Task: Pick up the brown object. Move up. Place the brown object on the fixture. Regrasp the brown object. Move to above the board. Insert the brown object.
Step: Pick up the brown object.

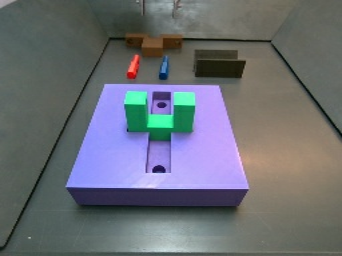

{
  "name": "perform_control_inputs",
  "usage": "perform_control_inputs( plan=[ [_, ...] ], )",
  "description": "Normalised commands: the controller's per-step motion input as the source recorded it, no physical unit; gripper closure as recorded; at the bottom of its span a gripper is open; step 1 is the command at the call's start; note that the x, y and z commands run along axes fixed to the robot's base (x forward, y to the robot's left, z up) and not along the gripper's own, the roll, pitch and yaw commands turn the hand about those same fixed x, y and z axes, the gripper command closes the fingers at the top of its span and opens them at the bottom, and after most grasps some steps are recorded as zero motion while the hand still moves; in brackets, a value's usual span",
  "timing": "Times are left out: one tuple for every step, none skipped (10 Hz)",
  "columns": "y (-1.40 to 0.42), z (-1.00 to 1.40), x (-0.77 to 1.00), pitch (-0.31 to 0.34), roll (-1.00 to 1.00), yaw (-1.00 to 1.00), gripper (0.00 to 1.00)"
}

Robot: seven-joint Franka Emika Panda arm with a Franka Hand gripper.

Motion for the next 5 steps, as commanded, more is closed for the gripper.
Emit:
perform_control_inputs(
  plan=[
    [0.02, -0.04, -0.03, -0.001, 0.00, -0.01, 0.00],
    [0.07, -0.05, -0.09, -0.006, 0.00, -0.09, 0.00],
    [0.08, -0.13, -0.09, -0.021, 0.00, -0.13, 0.00],
    [0.09, -0.17, -0.08, -0.031, 0.00, -0.15, 0.00],
    [0.09, -0.14, -0.04, -0.026, -0.01, -0.13, 0.00]
  ],
)
